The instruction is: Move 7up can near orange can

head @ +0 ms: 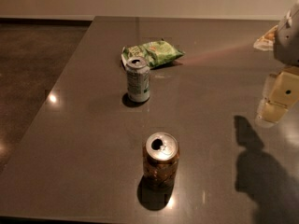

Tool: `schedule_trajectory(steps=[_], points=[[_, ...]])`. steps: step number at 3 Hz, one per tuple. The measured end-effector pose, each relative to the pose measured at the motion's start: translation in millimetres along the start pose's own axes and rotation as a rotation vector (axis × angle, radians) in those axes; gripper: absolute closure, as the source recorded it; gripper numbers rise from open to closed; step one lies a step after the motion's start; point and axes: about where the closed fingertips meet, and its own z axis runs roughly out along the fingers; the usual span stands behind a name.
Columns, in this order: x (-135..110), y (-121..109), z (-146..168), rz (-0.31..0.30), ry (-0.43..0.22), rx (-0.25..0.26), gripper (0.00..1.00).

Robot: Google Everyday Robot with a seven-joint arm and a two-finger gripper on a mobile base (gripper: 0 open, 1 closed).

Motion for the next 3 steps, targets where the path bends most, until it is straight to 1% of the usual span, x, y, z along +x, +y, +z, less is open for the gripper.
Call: schedule_trajectory(steps=[1, 2, 3], points=[[-8.8, -1.4, 0.9, -0.008, -0.012, 0.004, 0.00], [-35.3, -10.2, 9.9, -0.021, -0.059, 0.019, 0.00], [-75.2, -30.6, 31.8, -0.027, -0.108, 0.040, 0.00]])
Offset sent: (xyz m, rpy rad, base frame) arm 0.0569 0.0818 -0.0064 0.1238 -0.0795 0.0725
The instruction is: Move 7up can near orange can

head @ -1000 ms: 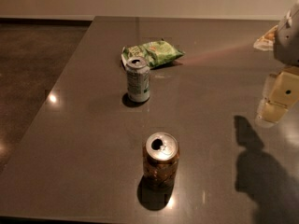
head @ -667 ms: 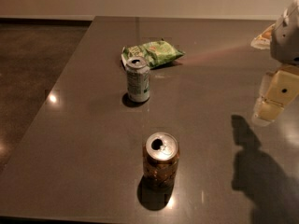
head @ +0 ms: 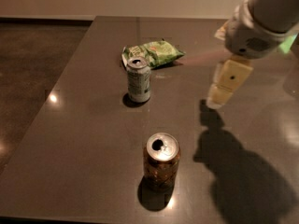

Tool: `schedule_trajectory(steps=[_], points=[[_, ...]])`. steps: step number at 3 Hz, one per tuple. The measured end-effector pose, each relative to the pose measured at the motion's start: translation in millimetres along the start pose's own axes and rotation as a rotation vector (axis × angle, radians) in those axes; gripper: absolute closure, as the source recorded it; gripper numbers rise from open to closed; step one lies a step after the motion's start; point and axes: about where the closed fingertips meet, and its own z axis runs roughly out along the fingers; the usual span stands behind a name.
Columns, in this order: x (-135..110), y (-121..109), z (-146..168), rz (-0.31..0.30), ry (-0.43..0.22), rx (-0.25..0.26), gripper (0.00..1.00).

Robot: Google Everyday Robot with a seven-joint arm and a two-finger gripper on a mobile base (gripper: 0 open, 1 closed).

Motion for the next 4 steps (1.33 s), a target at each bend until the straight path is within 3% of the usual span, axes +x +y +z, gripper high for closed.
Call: schedule_trajectory(steps=[2, 4], points=[[-56.1, -45.3, 53.1, 0.037, -0.109, 0.029, 0.00], [-107.5, -45.9, 106.7, 0.001, -0.200, -0.085, 0.00]])
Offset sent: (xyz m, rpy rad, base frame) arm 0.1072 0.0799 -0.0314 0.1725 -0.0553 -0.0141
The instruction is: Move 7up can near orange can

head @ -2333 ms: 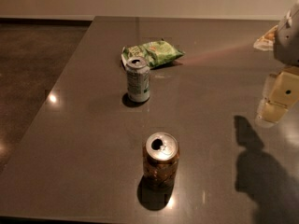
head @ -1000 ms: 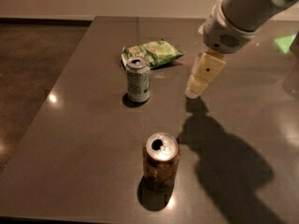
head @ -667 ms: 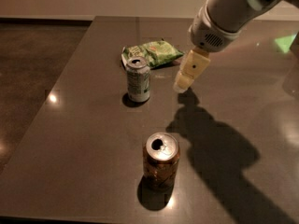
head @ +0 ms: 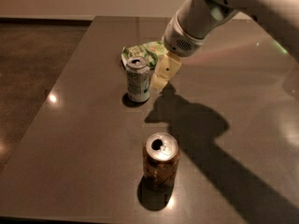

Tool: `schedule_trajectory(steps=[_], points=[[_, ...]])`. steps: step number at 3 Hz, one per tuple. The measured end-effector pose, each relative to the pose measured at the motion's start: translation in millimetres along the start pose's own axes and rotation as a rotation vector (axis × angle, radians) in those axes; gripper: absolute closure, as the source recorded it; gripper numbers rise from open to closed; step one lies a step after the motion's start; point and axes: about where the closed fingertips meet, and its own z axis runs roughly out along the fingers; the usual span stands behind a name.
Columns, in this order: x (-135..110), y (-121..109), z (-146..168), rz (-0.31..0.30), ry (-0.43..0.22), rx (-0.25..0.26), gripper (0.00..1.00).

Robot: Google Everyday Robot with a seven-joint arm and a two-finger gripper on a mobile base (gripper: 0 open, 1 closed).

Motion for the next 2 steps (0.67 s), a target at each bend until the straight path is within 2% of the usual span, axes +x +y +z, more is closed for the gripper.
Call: schedule_trajectory(steps=[2], points=[[-40.6, 17.1, 28.8, -0.073, -0.057, -0.099, 0.00]])
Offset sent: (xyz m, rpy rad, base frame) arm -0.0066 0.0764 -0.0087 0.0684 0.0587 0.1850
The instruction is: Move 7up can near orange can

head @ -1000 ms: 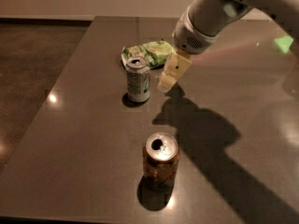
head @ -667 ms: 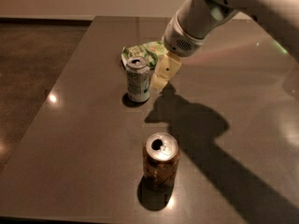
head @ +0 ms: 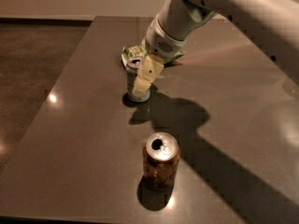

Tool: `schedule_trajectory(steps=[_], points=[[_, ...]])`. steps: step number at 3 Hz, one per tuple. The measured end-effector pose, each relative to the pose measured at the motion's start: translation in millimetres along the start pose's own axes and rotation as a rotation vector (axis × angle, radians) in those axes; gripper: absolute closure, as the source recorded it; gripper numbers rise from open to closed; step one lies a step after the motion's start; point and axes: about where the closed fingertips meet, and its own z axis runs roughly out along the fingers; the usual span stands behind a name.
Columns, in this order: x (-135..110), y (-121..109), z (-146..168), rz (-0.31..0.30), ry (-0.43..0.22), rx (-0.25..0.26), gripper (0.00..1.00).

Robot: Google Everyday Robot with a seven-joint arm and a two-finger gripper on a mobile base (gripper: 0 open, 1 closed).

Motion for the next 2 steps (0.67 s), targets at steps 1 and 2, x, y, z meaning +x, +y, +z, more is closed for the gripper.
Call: schedule_trajectory(steps=[1, 2], points=[[-15.4, 5.9, 8.5, -0.031, -0.017, -0.034, 0.26], [-19.4, 6.5, 10.5, -0.041, -0.021, -0.046, 0.48]])
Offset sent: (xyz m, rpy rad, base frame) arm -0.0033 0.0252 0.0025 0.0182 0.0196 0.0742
